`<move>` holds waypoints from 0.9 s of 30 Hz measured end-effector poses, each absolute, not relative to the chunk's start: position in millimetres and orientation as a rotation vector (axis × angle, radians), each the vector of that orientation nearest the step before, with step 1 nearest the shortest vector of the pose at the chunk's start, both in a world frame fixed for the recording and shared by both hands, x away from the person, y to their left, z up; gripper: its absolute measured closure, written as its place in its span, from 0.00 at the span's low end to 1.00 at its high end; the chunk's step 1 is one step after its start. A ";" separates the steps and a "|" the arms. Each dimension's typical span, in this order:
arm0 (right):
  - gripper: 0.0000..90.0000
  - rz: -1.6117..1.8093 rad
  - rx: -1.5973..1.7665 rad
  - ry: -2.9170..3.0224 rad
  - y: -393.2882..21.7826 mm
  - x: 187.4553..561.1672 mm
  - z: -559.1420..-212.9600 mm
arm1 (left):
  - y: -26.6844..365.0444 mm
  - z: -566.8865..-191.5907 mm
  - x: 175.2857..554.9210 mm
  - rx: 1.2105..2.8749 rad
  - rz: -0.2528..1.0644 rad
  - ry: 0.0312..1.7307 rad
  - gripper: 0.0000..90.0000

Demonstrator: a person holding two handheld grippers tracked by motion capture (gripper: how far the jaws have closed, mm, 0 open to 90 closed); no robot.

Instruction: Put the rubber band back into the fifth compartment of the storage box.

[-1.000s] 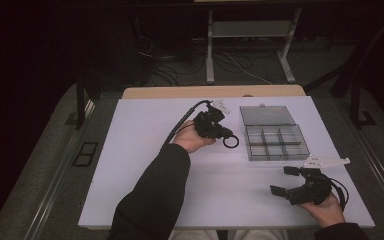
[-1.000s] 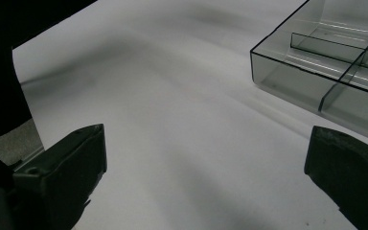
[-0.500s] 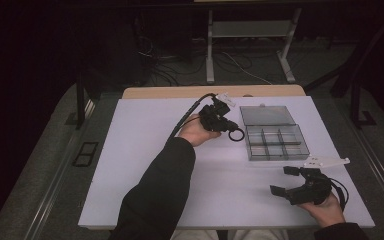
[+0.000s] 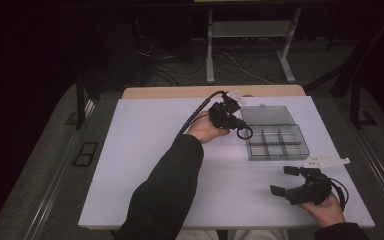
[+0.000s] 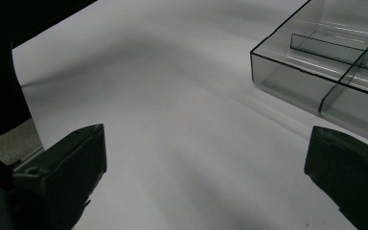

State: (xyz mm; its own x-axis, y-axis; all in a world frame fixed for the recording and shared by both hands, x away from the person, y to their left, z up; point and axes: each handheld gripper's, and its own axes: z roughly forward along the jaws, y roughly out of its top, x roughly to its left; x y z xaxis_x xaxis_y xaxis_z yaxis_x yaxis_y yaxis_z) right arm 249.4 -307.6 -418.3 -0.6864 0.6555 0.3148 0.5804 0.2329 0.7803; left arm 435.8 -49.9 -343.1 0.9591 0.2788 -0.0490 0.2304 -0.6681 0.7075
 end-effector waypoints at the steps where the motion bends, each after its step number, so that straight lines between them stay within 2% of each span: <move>1: 0.01 1.465 1.207 2.405 -307.6 249.3 -418.2 | -52.1 -343.2 435.8 2.325 0.080 0.362 0.96; 27: 0.01 1.468 1.201 2.404 -308.6 249.5 -418.0 | -97.2 -351.3 450.1 2.261 0.076 0.430 0.96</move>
